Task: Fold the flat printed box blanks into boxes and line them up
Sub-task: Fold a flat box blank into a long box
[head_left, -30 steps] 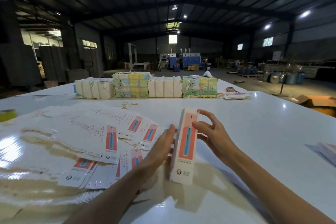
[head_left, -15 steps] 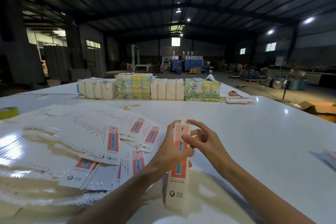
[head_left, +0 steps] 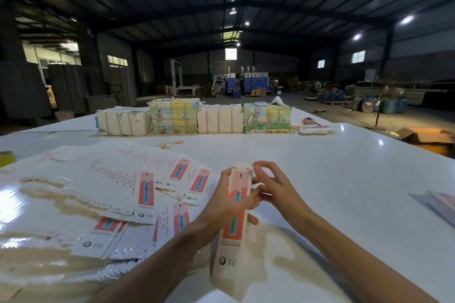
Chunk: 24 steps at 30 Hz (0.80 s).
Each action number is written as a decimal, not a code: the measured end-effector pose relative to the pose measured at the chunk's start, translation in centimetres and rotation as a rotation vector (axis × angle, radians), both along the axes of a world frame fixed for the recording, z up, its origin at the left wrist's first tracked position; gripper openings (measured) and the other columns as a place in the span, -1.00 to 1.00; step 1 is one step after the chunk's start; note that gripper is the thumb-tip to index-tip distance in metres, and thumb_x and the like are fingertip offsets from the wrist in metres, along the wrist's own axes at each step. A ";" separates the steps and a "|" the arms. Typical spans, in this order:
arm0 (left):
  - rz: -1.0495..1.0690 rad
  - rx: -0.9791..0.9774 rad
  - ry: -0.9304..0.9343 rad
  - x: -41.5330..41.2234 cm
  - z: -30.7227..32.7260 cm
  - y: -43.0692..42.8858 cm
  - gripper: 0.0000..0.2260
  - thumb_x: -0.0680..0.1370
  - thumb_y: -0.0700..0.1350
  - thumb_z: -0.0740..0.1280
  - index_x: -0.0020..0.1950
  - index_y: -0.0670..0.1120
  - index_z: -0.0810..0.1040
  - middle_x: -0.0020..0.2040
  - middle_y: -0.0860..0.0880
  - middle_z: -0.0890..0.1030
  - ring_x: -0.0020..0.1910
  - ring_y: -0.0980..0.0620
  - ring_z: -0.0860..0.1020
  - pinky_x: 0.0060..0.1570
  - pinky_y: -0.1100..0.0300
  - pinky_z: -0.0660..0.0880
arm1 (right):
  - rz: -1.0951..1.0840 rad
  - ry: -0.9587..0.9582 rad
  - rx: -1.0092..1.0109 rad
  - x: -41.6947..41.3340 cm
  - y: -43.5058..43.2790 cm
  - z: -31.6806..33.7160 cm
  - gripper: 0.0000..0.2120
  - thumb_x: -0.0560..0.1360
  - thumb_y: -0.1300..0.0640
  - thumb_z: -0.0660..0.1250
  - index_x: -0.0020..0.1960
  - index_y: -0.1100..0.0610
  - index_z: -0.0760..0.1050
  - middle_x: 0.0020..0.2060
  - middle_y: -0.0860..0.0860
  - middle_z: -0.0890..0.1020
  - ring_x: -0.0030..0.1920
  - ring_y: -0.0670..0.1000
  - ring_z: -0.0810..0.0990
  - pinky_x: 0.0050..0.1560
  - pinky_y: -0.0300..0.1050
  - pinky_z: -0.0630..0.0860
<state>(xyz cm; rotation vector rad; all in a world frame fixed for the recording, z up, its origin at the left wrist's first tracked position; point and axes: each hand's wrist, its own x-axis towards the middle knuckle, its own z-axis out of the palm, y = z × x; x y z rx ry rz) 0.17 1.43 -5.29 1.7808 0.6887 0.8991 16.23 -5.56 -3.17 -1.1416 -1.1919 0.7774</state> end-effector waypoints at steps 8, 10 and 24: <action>-0.079 -0.017 0.140 0.0 -0.5 0.3 -0.26 0.33 -0.06 0.60 0.24 0.54 0.30 -0.01 0.23 0.63 0.02 0.17 0.72 -0.20 0.21 0.67 | -0.074 -0.115 0.025 1.6 0.3 -0.1 -0.81 0.73 0.16 0.27 0.25 0.10 0.64 -0.21 0.17 0.74 -0.46 0.12 0.52 -0.43 -0.10 0.46; -0.025 0.003 0.157 -0.2 0.0 0.0 -0.22 0.30 0.04 0.61 0.24 0.59 0.21 -0.01 0.29 0.59 0.01 0.34 0.65 -0.26 0.35 0.61 | -0.090 -0.199 0.100 1.6 0.1 0.1 -0.81 0.73 0.18 0.27 0.26 0.08 0.63 -0.20 0.14 0.75 -0.45 0.11 0.56 -0.44 -0.13 0.49; 0.008 0.083 0.234 -1.0 0.4 -0.5 -0.17 0.33 0.08 0.59 0.23 0.63 0.06 0.11 0.29 0.53 0.02 0.34 0.65 -0.31 0.39 0.59 | 0.062 0.053 -0.042 1.3 0.4 0.5 -0.65 0.72 -0.05 0.27 0.16 0.17 0.71 0.05 0.16 0.75 0.10 0.20 0.74 -0.01 -0.08 0.66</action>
